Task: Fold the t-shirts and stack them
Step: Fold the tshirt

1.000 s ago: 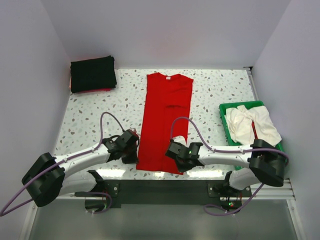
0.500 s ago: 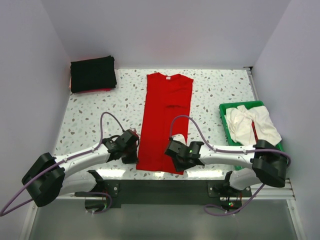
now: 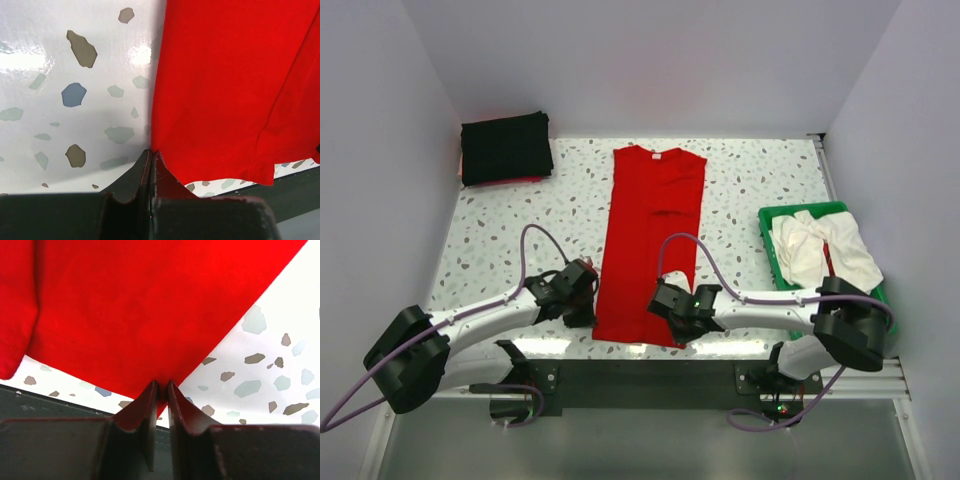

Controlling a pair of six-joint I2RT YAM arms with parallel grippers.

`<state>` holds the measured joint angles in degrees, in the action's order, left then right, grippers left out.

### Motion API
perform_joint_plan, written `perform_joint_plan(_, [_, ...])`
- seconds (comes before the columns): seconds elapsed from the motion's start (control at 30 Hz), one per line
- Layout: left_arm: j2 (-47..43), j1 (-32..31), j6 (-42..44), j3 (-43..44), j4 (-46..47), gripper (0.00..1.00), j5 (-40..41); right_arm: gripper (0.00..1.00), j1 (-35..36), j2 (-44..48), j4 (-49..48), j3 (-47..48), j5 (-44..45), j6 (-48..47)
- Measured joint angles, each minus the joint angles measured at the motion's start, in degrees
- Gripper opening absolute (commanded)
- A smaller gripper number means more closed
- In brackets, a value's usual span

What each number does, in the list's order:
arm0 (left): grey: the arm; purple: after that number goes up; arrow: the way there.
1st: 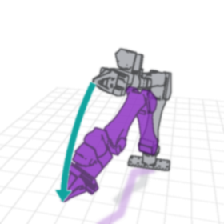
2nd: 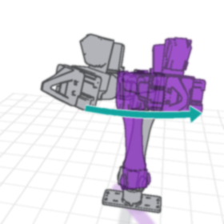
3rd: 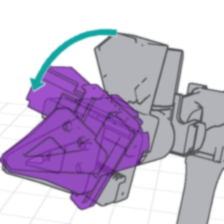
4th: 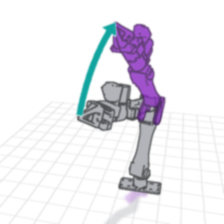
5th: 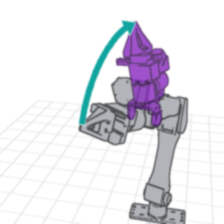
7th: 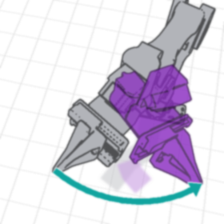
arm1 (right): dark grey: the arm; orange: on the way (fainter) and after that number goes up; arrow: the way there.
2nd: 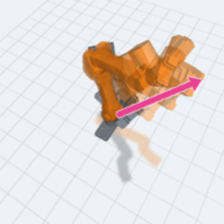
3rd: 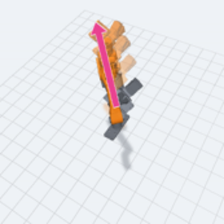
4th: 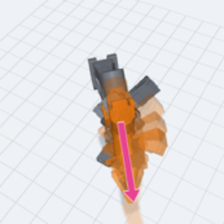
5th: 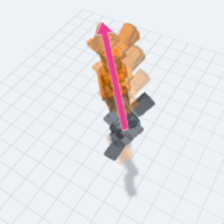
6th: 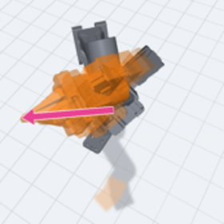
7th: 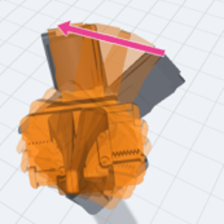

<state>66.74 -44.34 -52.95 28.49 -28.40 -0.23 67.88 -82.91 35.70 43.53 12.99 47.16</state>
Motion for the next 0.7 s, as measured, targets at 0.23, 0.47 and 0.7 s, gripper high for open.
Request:
perform_joint_plan(0.23, [-0.2,0.0,0.0,0.0,-0.2,0.00,0.4,0.16,0.0,2.0,0.2,-1.3,0.1,0.4])
perform_joint_plan(0.47, [-0.6,0.0,0.0,0.0,-0.5,0.00,0.7,0.21,0.0,6.0,1.7,-2.8,0.9,0.9])
perform_joint_plan(0.7, [-1.2,0.0,-0.3,0.0,-0.7,0.00,0.7,0.22,0.0,7.6,2.2,-4.8,0.7,1.7])
